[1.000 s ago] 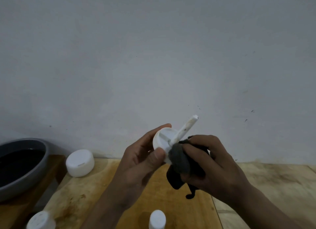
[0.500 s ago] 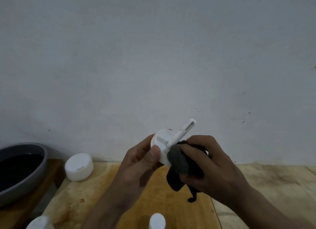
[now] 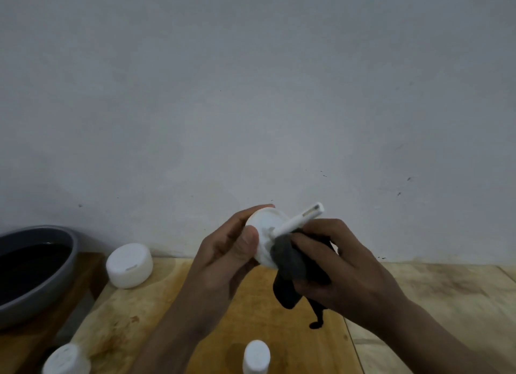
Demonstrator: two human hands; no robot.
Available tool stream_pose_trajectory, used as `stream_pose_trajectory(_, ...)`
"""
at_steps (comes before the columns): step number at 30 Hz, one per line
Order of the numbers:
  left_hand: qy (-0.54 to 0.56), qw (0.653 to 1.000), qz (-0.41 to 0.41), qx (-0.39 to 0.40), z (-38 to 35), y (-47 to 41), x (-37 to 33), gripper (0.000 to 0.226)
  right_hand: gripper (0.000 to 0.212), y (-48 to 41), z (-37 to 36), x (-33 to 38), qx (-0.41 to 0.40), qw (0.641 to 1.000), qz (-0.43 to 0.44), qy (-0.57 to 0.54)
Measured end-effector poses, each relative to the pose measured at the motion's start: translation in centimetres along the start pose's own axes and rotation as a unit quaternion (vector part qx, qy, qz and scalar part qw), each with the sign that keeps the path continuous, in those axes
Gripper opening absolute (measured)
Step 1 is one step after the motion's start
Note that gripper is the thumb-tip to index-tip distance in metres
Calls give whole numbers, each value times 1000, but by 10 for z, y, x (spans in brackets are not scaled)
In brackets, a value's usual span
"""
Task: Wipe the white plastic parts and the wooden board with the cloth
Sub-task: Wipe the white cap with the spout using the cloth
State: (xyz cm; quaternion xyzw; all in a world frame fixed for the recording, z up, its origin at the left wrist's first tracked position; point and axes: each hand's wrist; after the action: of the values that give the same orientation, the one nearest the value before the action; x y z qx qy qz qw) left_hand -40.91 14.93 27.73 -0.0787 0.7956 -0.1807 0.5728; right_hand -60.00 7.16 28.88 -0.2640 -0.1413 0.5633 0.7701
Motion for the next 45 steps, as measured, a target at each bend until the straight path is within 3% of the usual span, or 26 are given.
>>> stream_pose_trajectory(3, 78, 996, 44, 15, 5, 2, -1, 73, 59, 0, 3, 1, 32, 999, 8, 2)
stream_pose_trajectory(10, 93, 992, 80, 39, 14, -2, -6, 71, 46, -14, 12, -2, 102, 992, -38, -66)
stream_pose_trajectory(17, 232, 970, 67, -30, 10, -5, 10, 78, 45, -14, 7, 11, 90, 980, -71, -164)
stream_pose_trajectory(23, 193, 977, 41, -85, -3, -6, 13, 81, 42, -3, -11, 29, 16, 986, -111, -125)
stream_pose_trajectory(26, 160, 980, 57, -107, -15, -9, 12, 69, 40, -1, -22, 28, -21, 990, -129, -57)
stream_pose_trajectory(31, 52, 994, 57, -84, -17, -16, 5, 56, 41, -1, -19, 20, -59, 991, -120, -26)
stream_pose_trajectory(34, 53, 996, 51, -56, -11, -15, 3, 65, 40, 1, -17, 14, -71, 993, -96, -25)
stream_pose_trajectory(39, 44, 986, 158, -32, -11, -15, 3, 61, 40, 4, -15, 4, -49, 997, -55, -1)
stream_pose_trajectory(45, 25, 999, 48, -6, -5, -15, 6, 67, 38, 1, -9, 1, -78, 995, -54, -19)
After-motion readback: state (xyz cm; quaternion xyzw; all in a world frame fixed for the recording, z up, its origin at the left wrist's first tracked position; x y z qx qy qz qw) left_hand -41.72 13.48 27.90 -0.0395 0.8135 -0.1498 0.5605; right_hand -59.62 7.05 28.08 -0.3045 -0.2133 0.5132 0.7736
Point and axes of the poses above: each hand's wrist, its own y-axis away from the middle knuckle, its own z-axis out of the back of the hand, x = y × z, and after that the axes turned 11 degrees about x, right-handed
